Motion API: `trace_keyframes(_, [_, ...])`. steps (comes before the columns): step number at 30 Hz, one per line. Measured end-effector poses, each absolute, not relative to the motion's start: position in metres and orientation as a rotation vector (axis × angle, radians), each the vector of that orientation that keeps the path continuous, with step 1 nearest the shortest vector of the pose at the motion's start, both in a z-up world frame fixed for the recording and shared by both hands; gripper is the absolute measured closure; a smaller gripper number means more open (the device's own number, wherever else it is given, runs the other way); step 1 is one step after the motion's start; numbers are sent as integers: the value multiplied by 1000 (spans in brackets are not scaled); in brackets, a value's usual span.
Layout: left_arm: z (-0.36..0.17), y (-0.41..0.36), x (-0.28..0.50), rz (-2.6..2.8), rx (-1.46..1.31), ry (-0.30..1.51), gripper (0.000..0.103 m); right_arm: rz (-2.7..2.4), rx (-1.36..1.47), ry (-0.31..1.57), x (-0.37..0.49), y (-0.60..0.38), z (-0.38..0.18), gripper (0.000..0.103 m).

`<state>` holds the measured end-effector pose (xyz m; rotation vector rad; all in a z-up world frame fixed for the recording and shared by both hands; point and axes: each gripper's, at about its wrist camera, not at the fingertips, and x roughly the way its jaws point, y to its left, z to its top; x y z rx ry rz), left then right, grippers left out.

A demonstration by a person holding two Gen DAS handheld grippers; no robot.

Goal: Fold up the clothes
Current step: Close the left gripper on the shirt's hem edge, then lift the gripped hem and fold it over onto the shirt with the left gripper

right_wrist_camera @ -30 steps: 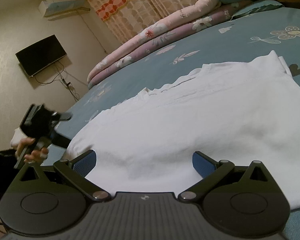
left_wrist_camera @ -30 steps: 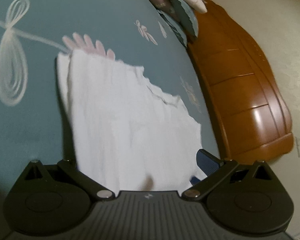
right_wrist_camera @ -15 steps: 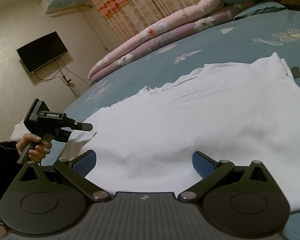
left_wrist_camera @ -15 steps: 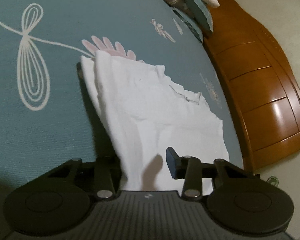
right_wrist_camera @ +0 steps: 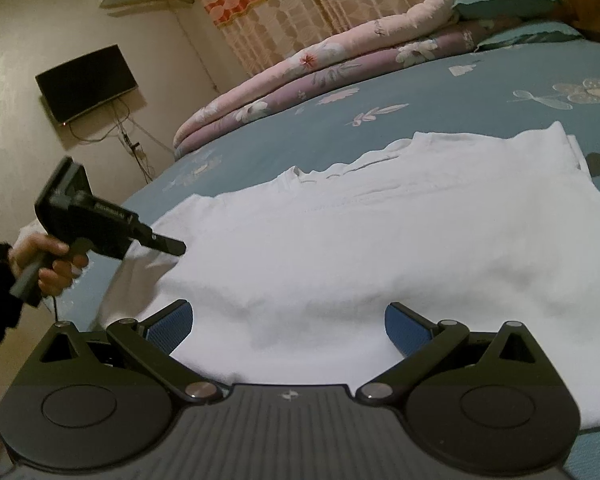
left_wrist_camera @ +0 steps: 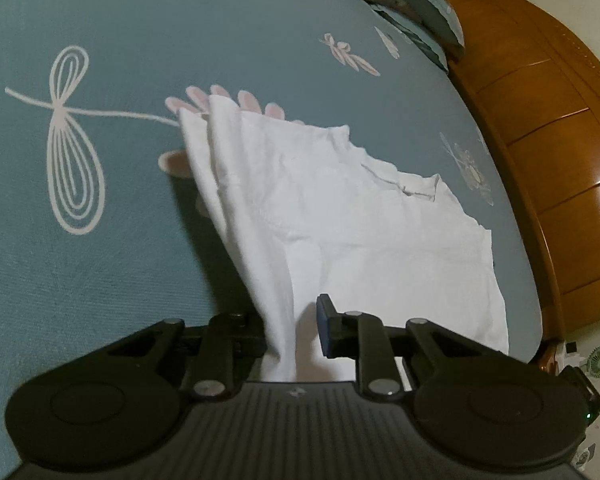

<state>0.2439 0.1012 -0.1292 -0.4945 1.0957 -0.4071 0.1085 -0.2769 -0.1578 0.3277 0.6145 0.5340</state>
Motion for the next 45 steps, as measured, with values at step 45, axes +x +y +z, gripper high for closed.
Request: trace_keyframes(45, [-21, -19, 248, -532, -435, 998, 93, 620, 333, 439, 74, -293, -140, 0])
